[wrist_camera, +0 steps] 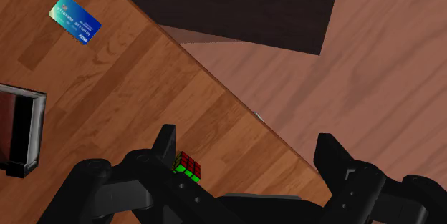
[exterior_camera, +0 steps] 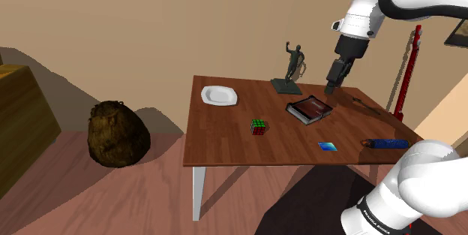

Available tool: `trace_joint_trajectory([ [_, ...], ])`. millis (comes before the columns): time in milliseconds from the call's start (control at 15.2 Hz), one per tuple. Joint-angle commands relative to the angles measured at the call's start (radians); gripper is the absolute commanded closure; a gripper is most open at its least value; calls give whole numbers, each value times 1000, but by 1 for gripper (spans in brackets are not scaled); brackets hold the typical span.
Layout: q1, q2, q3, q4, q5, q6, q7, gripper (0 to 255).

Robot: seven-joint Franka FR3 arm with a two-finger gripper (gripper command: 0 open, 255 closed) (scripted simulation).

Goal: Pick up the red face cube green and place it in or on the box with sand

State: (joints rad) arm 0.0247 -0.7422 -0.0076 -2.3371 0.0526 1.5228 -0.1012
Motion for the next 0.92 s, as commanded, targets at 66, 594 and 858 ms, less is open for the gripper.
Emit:
trace_joint_trajectory([
  [66, -2, 16, 2, -18, 0, 37, 4, 0],
  [594, -15, 199, 19, -115, -1, 331, 37, 0],
  [858, -22, 321, 24, -128, -4, 474, 54, 0],
])
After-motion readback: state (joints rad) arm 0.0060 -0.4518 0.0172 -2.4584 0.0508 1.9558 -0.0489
